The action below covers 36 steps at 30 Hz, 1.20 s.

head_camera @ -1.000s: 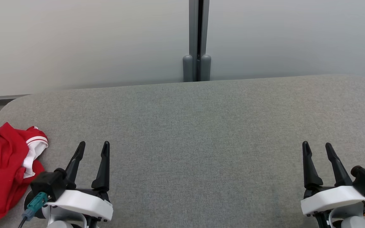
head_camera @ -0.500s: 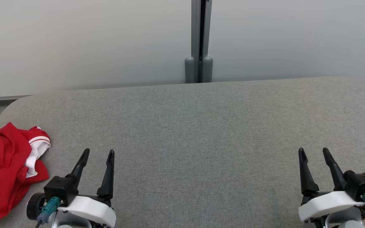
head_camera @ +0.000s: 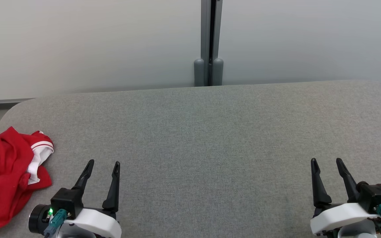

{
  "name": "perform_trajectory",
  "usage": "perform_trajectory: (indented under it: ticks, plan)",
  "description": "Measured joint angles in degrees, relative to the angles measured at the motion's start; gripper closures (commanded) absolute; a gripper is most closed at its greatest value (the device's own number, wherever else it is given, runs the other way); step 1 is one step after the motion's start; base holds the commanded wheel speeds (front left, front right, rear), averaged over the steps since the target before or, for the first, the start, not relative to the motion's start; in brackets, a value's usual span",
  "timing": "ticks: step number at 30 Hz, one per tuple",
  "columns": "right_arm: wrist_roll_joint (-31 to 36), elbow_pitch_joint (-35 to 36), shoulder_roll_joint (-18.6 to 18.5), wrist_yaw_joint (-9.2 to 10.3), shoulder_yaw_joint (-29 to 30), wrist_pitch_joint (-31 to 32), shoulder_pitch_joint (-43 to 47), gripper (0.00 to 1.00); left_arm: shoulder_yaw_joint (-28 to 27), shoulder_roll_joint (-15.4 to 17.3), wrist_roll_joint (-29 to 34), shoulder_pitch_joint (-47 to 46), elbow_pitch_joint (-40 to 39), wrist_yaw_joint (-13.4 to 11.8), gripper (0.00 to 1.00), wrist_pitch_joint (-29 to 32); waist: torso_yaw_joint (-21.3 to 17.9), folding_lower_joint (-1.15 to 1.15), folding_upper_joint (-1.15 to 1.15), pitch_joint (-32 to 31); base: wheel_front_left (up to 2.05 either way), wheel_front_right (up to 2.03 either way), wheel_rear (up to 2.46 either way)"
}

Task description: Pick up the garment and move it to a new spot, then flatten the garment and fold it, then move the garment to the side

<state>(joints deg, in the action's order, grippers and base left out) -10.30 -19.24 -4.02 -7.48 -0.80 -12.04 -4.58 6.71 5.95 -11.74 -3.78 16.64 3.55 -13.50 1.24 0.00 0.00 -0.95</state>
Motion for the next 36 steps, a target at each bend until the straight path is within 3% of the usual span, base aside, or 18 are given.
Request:
perform_trajectory:
  ticks: [16, 36]
  plan:
    - [3.48, -0.10, 0.31, -0.01, 0.03, -0.58, 0.47, 0.00, -0.23, -0.83, 5.65, -0.01, 1.51, 0.42, 0.00, -1.59, 0.24, 0.00, 0.00, 0.04, 0.00, 0.00, 0.00]
    - [2.33, 0.19, -0.37, -0.01, 0.59, -0.04, 0.60, 0.00, -1.07, -1.91, 5.38, -0.52, 2.49, 1.11, 0.00, -1.59, 2.19, 0.00, 0.00, 0.05, 0.00, 0.00, 0.00]
